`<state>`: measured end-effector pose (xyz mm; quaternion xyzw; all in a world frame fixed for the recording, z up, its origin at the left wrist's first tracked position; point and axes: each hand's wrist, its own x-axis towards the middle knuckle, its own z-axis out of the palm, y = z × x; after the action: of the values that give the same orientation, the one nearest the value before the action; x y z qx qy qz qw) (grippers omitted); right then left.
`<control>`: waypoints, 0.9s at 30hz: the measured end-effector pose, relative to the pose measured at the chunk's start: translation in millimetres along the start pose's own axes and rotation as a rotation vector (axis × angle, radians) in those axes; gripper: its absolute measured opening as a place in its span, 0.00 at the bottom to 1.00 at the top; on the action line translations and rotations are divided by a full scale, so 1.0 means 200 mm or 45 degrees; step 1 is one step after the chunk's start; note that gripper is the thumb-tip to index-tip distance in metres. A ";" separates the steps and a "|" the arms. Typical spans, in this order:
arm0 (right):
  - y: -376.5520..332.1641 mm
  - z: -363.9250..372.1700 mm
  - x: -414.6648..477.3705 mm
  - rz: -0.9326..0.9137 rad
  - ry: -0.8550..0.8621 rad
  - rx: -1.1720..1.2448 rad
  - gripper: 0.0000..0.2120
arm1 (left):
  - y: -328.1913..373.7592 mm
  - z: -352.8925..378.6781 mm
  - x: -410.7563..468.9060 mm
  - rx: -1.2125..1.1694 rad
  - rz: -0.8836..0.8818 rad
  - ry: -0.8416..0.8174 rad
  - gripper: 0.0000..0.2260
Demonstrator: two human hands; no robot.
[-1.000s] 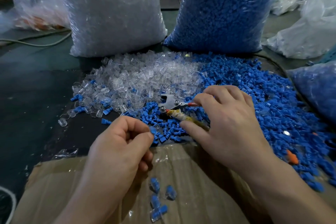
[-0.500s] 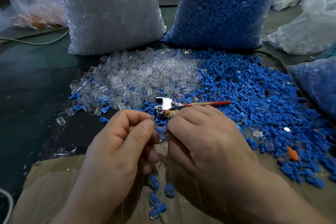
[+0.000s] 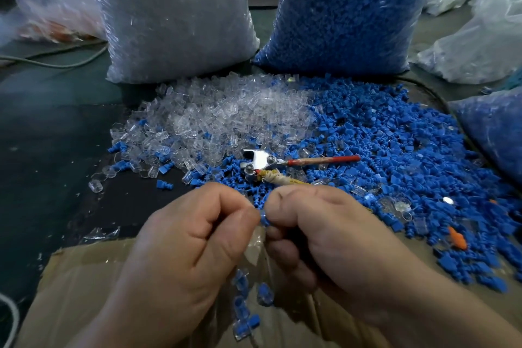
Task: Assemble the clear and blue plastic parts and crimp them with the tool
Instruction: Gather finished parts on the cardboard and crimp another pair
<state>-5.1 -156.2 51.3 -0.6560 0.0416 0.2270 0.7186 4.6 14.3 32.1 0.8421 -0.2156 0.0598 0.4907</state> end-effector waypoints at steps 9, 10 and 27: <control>-0.01 -0.11 -0.02 -0.259 0.256 -1.215 0.13 | -0.07 -0.06 0.01 0.257 0.081 -0.285 0.06; -0.01 -0.10 -0.02 -0.299 0.286 -1.383 0.13 | -0.08 -0.05 0.01 0.291 0.091 -0.354 0.06; 0.12 -0.01 0.17 -0.554 0.466 -1.985 0.14 | -0.15 0.04 0.10 0.891 -0.148 -0.167 0.21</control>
<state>17.0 -148.5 17.0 -0.9859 -0.1391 -0.0638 0.0676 34.4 13.4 10.0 0.9720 -0.1649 0.0479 0.1605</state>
